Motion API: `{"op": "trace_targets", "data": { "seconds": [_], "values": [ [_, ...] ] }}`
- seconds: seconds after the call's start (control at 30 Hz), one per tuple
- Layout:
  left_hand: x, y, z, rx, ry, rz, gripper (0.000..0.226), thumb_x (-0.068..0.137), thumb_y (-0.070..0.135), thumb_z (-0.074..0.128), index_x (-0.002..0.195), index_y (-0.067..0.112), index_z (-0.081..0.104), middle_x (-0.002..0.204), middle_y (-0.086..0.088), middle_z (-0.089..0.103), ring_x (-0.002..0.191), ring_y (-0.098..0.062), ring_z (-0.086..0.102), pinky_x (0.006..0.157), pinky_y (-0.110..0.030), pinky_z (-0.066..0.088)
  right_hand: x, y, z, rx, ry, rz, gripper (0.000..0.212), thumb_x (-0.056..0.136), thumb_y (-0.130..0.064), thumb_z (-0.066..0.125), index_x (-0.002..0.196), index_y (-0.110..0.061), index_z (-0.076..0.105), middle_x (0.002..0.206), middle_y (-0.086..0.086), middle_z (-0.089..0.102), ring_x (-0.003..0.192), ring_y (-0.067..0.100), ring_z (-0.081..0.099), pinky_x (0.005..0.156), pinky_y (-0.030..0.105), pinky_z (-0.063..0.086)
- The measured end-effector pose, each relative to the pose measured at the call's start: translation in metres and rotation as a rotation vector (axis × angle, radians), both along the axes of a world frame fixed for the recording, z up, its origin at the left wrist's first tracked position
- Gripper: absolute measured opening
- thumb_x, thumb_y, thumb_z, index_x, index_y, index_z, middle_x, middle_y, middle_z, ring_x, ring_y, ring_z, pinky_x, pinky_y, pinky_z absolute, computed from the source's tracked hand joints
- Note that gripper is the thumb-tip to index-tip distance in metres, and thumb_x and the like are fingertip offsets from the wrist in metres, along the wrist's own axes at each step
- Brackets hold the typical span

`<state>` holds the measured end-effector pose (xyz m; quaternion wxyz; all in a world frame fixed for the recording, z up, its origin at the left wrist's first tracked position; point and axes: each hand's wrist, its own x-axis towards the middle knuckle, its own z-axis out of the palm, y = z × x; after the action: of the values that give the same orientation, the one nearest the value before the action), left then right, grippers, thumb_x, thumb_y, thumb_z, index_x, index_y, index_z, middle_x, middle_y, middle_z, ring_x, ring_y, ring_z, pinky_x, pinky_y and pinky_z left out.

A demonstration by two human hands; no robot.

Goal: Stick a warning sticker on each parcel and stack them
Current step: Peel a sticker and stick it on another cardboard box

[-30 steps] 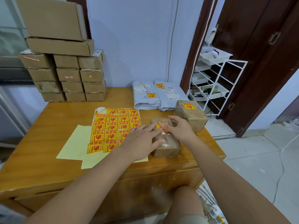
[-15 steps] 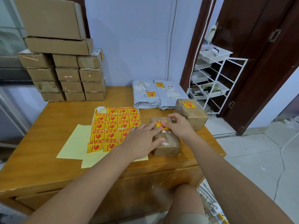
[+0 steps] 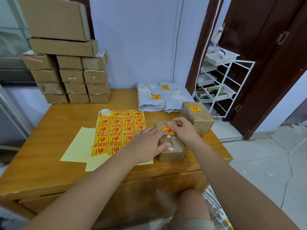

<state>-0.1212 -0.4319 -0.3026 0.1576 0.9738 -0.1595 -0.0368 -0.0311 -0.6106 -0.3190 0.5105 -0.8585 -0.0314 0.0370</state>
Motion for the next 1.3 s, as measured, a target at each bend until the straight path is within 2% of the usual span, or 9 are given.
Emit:
{"op": "trace_targets", "data": {
  "seconds": [0.2, 0.43, 0.6, 0.77, 0.87, 1.0, 1.1, 1.3],
  "values": [
    [0.002, 0.000, 0.002, 0.022, 0.030, 0.014, 0.063, 0.102, 0.067, 0.035, 0.158, 0.039, 0.030, 0.170, 0.015, 0.011, 0.155, -0.018, 0.015, 0.123, -0.052, 0.018, -0.001, -0.004, -0.003, 0.026, 0.010, 0.049, 0.052, 0.093, -0.039, 0.070, 0.139, -0.020, 0.055, 0.133, 0.002, 0.063, 0.122, 0.016, 0.059, 0.106, 0.042, 0.049],
    [0.001, 0.000, 0.004, 0.029, 0.048, 0.021, 0.065, 0.101, 0.069, 0.035, 0.158, 0.039, 0.030, 0.170, 0.018, 0.010, 0.155, -0.018, 0.016, 0.122, -0.050, 0.018, -0.006, -0.013, 0.001, 0.095, 0.089, 0.153, 0.075, 0.092, -0.030, 0.074, 0.155, -0.017, 0.037, 0.155, 0.004, 0.045, 0.141, 0.015, 0.043, 0.116, 0.040, 0.040],
    [0.001, 0.000, 0.004, 0.025, 0.058, 0.026, 0.065, 0.101, 0.069, 0.036, 0.158, 0.040, 0.030, 0.170, 0.019, 0.010, 0.155, -0.018, 0.016, 0.122, -0.051, 0.018, -0.010, -0.017, 0.002, 0.164, 0.128, 0.193, 0.085, 0.089, -0.022, 0.077, 0.159, -0.014, 0.029, 0.160, 0.002, 0.038, 0.143, 0.012, 0.040, 0.115, 0.036, 0.041],
    [0.001, -0.001, 0.004, 0.024, 0.064, 0.030, 0.064, 0.100, 0.069, 0.037, 0.158, 0.042, 0.030, 0.170, 0.018, 0.011, 0.154, -0.020, 0.018, 0.121, -0.051, 0.018, -0.010, -0.024, 0.000, 0.182, 0.171, 0.229, 0.093, 0.084, -0.021, 0.082, 0.159, -0.016, 0.028, 0.160, 0.002, 0.039, 0.141, 0.014, 0.043, 0.116, 0.042, 0.041],
    [0.000, -0.001, 0.006, 0.019, 0.071, 0.029, 0.064, 0.100, 0.068, 0.038, 0.157, 0.041, 0.031, 0.170, 0.017, 0.012, 0.154, -0.021, 0.020, 0.121, -0.051, 0.020, -0.010, -0.021, 0.004, 0.128, 0.154, 0.217, 0.087, 0.086, -0.025, 0.080, 0.158, -0.016, 0.031, 0.158, 0.001, 0.040, 0.142, 0.015, 0.042, 0.116, 0.040, 0.040],
    [-0.001, -0.001, 0.008, 0.001, 0.077, 0.027, 0.061, 0.101, 0.067, 0.040, 0.156, 0.041, 0.034, 0.170, 0.016, 0.014, 0.153, -0.023, 0.022, 0.121, -0.053, 0.021, -0.005, -0.012, 0.010, 0.043, 0.044, 0.085, 0.062, 0.091, -0.044, 0.072, 0.142, -0.016, 0.052, 0.141, 0.002, 0.056, 0.129, 0.015, 0.052, 0.109, 0.036, 0.044],
    [-0.002, -0.001, 0.008, -0.004, 0.082, 0.025, 0.061, 0.101, 0.067, 0.039, 0.156, 0.042, 0.033, 0.170, 0.016, 0.013, 0.152, -0.023, 0.022, 0.121, -0.053, 0.021, 0.000, -0.006, 0.008, 0.015, 0.028, 0.020, 0.048, 0.092, -0.038, 0.073, 0.132, -0.016, 0.058, 0.130, 0.003, 0.062, 0.119, 0.017, 0.058, 0.105, 0.039, 0.050],
    [0.000, -0.001, 0.008, 0.003, 0.095, 0.036, 0.062, 0.101, 0.067, 0.038, 0.157, 0.043, 0.032, 0.170, 0.018, 0.011, 0.153, -0.023, 0.020, 0.121, -0.052, 0.019, 0.000, -0.007, 0.003, 0.062, 0.049, 0.037, 0.030, 0.094, -0.032, 0.071, 0.120, -0.024, 0.057, 0.129, 0.004, 0.064, 0.121, 0.019, 0.060, 0.105, 0.045, 0.051]
  ]
}}
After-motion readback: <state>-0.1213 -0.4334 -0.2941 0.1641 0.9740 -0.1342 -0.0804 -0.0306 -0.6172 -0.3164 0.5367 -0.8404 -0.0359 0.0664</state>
